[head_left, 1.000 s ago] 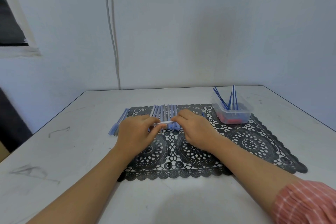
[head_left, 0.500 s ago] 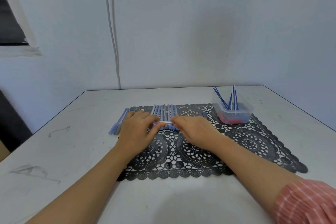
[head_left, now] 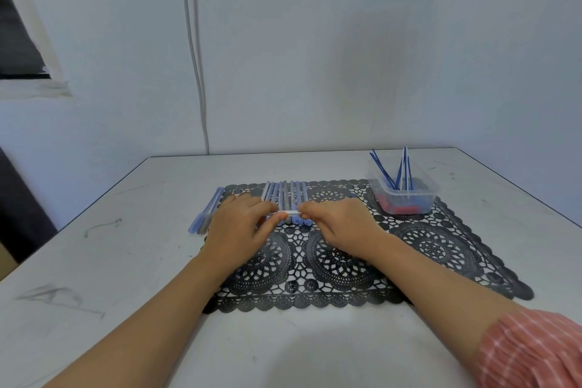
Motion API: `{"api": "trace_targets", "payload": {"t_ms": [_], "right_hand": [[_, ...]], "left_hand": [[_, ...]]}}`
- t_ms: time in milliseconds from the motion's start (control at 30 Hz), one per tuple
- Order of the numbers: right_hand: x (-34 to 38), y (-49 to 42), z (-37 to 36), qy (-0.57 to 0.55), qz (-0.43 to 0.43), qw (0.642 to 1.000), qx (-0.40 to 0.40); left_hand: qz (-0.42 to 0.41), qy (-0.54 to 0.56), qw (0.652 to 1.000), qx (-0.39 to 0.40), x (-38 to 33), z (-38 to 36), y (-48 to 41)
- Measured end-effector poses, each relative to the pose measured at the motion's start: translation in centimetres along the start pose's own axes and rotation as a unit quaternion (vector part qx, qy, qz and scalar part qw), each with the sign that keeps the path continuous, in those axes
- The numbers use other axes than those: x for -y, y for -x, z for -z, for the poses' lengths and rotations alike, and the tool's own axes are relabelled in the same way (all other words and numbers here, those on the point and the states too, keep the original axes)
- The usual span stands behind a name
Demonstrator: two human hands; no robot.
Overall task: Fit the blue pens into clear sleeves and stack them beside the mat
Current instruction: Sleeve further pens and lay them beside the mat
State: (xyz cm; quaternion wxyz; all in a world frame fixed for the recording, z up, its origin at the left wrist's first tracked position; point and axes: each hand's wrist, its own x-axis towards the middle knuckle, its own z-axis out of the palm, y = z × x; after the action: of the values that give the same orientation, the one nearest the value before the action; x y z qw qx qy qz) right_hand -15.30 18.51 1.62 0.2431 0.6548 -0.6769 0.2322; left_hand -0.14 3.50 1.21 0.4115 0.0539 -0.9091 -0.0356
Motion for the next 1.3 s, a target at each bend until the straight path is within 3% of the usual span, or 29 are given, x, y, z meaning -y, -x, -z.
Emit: {"api": "trace_targets", "payload": {"t_ms": [233, 400, 567, 700, 967, 1167, 1300], "right_hand": [[0.0, 0.0, 0.4, -0.015, -0.001, 1.0, -0.025], [0.0, -0.1, 1.3, 0.022, -0.114, 0.993, 0.005], [-1.2, 0.3, 1.1, -0.119, -0.197, 0.973, -0.032], [-1.8, 0.0, 1.1, -0.135, -0.27, 0.953, -0.028], [-2.4, -0.2, 0.8, -0.107, -0.272, 0.954, 0.073], [-1.8, -0.4, 1.3, -0.063, -0.244, 0.963, 0.097], [-2.1, 0.0, 1.1, -0.094, -0.235, 0.964, 0.079]], "left_hand": [[-0.001, -0.004, 1.0, -0.004, 0.1, 0.0, 0.0], [0.014, -0.026, 0.999, -0.019, 0.1, 0.2, 0.0], [0.027, -0.032, 0.999, -0.02, 0.2, 0.3, 0.0], [0.031, -0.033, 0.999, -0.02, 0.2, 0.2, 0.0], [0.03, -0.032, 0.999, -0.017, 0.3, 0.1, 0.1], [0.031, -0.034, 0.999, -0.017, 0.4, 0.1, 0.1], [0.031, -0.037, 0.999, -0.019, 0.4, 0.1, 0.0]]}}
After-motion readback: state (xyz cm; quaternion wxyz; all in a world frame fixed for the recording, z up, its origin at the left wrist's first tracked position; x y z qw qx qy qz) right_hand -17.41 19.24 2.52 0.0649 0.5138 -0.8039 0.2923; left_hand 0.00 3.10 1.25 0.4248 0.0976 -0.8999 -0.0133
